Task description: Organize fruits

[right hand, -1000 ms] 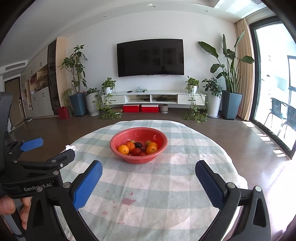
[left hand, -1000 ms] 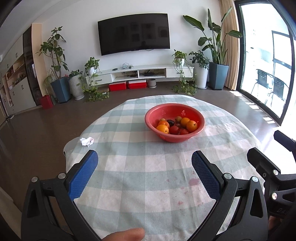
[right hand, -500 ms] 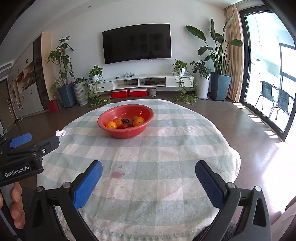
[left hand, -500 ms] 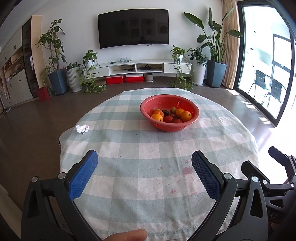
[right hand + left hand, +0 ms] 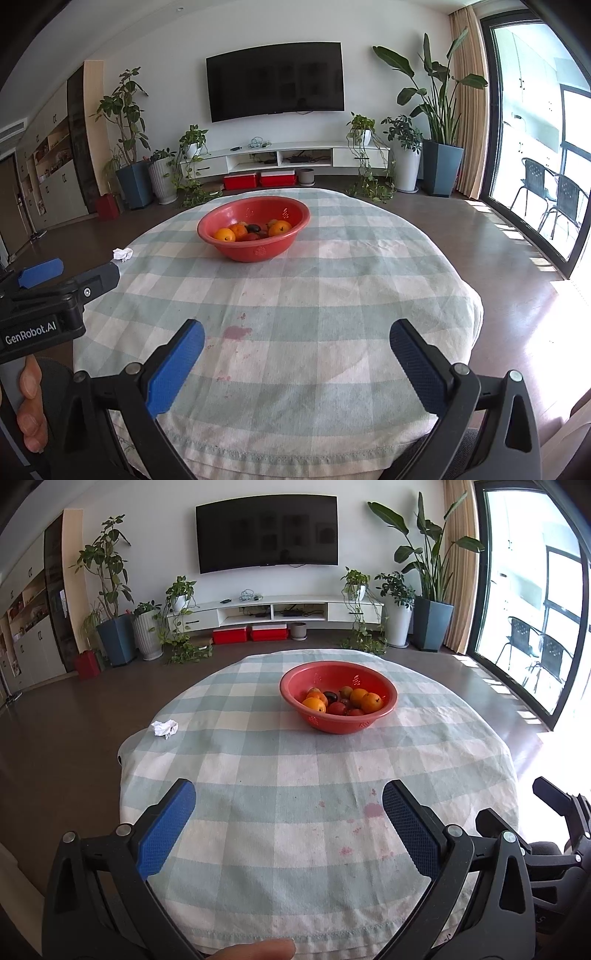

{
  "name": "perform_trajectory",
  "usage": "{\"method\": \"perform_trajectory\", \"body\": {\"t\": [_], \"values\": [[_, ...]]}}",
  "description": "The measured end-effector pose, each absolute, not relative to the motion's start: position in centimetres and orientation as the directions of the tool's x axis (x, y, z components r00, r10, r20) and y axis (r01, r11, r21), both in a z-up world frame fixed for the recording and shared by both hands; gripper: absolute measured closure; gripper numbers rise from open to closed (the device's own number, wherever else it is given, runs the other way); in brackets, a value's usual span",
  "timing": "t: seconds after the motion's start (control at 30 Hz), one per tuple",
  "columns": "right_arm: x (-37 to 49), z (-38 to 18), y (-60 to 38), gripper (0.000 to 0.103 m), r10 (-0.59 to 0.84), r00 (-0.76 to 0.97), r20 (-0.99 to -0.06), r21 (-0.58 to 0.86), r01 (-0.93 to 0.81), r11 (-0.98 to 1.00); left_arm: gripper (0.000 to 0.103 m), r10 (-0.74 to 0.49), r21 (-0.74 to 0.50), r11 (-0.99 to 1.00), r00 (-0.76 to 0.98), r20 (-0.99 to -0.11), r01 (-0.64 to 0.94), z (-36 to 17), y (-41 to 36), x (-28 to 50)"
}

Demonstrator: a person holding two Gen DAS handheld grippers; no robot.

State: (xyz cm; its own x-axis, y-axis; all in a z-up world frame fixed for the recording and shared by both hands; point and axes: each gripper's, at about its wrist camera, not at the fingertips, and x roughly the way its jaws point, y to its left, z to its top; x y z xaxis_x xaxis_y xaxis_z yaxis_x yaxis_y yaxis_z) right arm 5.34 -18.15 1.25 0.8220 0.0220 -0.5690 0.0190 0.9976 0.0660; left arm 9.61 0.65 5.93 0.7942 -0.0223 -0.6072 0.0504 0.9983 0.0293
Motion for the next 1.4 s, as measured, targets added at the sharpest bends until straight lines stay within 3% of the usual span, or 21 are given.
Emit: {"method": "perform_trajectory", "body": {"t": [1.4], "values": [[4.94,1.16,-18.21,0.000,0.017,0.816,-0.578,0.065,0.025,0.998,0.000,-0.026,0.032,0.998,0.788,-0.615,0.057,5.09,0.35,9.05]]}}
